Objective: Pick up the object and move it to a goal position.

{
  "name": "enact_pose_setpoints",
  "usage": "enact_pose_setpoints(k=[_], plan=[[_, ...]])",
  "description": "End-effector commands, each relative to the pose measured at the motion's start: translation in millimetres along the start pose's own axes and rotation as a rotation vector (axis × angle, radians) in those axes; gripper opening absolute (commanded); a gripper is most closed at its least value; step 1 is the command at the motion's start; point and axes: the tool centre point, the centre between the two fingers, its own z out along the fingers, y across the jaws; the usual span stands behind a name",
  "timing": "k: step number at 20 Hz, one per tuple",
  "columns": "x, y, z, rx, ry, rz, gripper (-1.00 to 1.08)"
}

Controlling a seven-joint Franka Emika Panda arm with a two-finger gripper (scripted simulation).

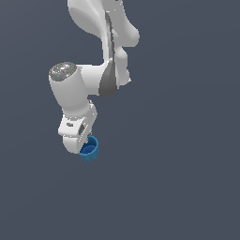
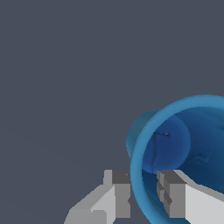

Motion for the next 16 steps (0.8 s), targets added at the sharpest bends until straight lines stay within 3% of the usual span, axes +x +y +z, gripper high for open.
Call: enact_pose_setpoints(k=[1, 8, 16], plan=[[-24.0, 7.7, -14.2, -0.003, 0.001, -0.002, -1.00], [-70.3, 22.9, -37.4, -0.002, 0.000, -0.001, -1.00], [-83.6, 28.8, -43.9, -0.002, -0.001, -0.001, -1.00]])
